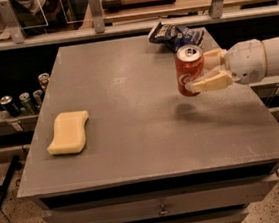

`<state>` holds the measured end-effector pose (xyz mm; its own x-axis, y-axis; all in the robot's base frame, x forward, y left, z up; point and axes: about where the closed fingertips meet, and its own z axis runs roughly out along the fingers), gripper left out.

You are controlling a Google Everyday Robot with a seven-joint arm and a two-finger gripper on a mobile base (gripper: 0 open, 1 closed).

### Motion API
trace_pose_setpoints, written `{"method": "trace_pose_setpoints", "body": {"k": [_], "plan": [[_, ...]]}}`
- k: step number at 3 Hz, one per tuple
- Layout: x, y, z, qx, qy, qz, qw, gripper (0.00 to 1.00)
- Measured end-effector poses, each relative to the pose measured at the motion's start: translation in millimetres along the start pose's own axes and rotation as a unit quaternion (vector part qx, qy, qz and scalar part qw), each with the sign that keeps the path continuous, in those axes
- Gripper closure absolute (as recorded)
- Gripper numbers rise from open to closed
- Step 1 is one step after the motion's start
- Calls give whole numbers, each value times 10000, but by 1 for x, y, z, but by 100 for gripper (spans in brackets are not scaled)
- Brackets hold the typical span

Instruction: Knock coke can over

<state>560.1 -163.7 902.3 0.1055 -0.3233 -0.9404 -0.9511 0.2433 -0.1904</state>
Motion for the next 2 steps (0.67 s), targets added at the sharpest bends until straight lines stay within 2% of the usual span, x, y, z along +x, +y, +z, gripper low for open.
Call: {"method": "trace_pose_setpoints", "body": {"k": [1,2], "plan": [[-13,-16,-20,217,389,-475,9979,100],[-30,-17,-24,235,1086,-1297,9853,100]]}}
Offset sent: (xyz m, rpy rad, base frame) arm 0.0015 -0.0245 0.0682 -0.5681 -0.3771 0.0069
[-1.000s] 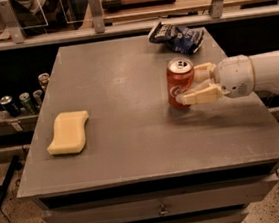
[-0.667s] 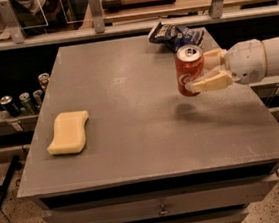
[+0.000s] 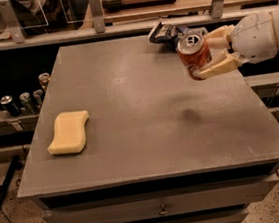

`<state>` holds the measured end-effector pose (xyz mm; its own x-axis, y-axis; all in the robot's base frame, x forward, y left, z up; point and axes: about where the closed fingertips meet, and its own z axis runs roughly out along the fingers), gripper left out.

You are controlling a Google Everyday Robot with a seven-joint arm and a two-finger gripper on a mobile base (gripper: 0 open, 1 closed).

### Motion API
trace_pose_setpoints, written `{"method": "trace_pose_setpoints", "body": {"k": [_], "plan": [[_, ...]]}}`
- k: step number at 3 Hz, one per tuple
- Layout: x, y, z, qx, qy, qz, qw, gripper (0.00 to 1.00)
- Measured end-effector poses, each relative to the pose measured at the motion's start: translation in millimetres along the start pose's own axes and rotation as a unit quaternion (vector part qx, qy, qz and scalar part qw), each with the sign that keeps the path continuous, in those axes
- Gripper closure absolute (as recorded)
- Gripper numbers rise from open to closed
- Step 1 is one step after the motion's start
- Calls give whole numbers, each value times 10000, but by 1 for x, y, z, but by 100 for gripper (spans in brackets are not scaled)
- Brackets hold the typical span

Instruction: Knock coke can over

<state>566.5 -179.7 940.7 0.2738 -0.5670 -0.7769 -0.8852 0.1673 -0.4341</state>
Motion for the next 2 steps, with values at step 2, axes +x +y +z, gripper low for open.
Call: {"method": "trace_pose_setpoints", "body": {"k": [2], "plan": [[-33,21,17,-506,1637,-2150,9615,100]]}}
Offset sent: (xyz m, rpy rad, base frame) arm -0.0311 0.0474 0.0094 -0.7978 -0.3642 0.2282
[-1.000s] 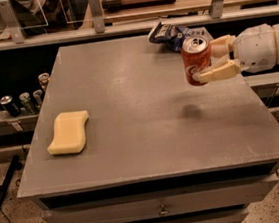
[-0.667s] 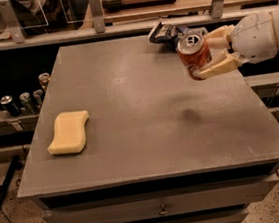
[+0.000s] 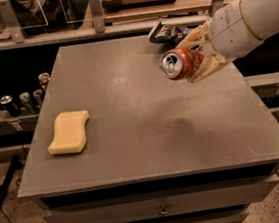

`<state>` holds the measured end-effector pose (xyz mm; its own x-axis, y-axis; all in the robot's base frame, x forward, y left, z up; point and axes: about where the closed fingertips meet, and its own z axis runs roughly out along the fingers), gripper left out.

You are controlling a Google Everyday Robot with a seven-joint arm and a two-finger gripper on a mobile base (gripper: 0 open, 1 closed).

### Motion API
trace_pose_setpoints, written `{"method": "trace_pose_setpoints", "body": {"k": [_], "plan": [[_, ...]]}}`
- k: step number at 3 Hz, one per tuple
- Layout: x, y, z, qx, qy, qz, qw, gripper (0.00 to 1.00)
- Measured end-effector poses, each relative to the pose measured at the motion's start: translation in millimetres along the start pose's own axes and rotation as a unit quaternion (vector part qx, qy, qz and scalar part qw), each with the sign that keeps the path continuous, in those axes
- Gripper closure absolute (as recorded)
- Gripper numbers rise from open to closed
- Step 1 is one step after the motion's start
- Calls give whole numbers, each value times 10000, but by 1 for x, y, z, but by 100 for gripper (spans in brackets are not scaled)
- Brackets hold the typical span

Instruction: Knock coke can over

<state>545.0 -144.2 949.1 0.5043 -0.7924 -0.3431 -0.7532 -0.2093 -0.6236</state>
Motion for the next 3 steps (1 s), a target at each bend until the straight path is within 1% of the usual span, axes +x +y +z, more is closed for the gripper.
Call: {"method": "trace_pose_setpoints", "body": {"k": [1,2,3], "plan": [[-15,8,15,-457,488,-939,9933,100],[-26,16,35,-934,754,-1662,9788,100],[-34,25,53,-1366,990,-2237,9599,100]]}}
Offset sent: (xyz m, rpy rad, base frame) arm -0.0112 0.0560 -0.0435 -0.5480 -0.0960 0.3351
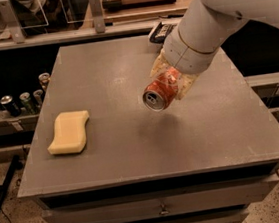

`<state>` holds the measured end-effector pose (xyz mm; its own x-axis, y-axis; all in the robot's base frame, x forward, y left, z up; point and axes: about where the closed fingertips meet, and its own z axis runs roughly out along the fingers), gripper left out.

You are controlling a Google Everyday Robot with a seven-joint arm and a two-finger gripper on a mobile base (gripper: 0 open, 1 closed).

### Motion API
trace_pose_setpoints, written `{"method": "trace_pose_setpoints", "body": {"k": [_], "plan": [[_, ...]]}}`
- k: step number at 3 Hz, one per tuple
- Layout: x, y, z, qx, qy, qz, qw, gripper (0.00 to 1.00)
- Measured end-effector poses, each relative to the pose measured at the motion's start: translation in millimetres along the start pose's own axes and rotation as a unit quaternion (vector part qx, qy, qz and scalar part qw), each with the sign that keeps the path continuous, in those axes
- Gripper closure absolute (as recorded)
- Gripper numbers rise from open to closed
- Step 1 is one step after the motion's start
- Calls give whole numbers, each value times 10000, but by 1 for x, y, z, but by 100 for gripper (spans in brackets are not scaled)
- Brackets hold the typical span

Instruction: Knock coke can over

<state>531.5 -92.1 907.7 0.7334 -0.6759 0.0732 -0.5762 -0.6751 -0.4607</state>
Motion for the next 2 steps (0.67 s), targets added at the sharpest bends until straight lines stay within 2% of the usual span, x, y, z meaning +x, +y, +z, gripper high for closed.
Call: {"method": "trace_pose_setpoints", "body": {"k": [1,2], "plan": [[-7,0,14,-309,255,-325,9987,100],[-9,0,28,-555,559,-422,9960,100]]}}
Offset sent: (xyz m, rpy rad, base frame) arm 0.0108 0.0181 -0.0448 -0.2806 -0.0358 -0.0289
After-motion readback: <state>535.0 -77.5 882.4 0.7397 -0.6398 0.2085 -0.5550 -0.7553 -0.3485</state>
